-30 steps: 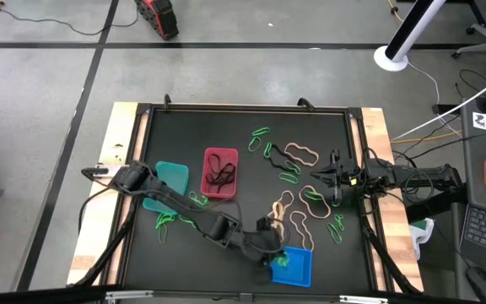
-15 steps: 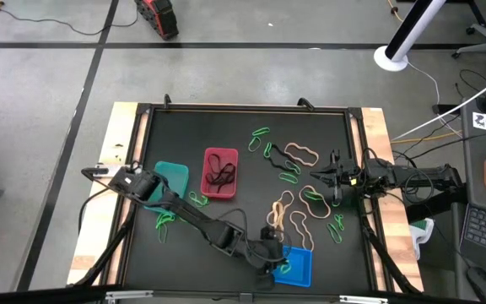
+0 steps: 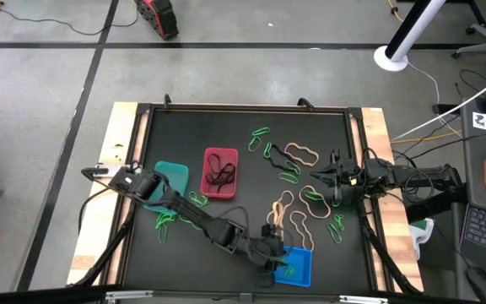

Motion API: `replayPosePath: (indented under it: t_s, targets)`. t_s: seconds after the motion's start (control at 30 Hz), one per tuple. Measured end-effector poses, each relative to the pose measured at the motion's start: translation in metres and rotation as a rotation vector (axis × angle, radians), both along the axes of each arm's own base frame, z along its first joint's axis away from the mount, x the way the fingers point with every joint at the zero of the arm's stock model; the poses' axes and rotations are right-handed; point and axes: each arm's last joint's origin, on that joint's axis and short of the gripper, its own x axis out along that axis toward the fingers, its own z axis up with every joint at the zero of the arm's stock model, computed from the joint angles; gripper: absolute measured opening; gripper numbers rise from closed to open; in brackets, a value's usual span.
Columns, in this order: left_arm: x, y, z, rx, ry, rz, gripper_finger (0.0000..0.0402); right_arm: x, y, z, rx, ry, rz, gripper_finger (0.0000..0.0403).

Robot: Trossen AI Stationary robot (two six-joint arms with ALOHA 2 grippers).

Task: Sort rubber bands into baskets
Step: Put the green rubber band into the blue bin

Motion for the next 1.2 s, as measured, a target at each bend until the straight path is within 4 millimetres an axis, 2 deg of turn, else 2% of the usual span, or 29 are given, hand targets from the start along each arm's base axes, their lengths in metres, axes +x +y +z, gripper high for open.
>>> replayPosePath:
  t_s: [0.13,0.3,0.57,0.7,0.83,0.97,1.07,1.2]
  targets:
    - [-0.006,0.005,0.012,-0.009,0.063,-0.039,0.0163,0.0,0.0,0.0,0.0,0.0,0.0,0.0019]
    - [-0.02,0.013,0.042,-0.002,0.123,-0.041,0.0159,0.0,0.0,0.0,0.0,0.0,0.0,0.0019]
    - [-0.069,0.033,0.099,-0.02,0.333,0.044,0.0143,0.0,0.0,0.0,0.0,0.0,0.0,0.0019]
    - [-0.095,0.038,0.113,-0.001,0.46,0.082,0.0141,0.0,0.0,0.0,0.0,0.0,0.0,0.0019]
    - [-0.119,0.04,0.117,0.028,0.603,0.137,0.0141,0.0,0.0,0.0,0.0,0.0,0.0,0.0019]
    - [-0.139,0.04,0.111,0.082,0.768,0.211,0.0141,0.0,0.0,0.0,0.0,0.0,0.0,0.0019]
    - [-0.149,0.039,0.103,0.112,0.846,0.259,0.0141,0.0,0.0,0.0,0.0,0.0,0.0,0.0019]
    - [-0.159,0.04,0.08,0.164,0.928,0.292,0.0141,0.0,0.0,0.0,0.0,0.001,0.0,0.0019]
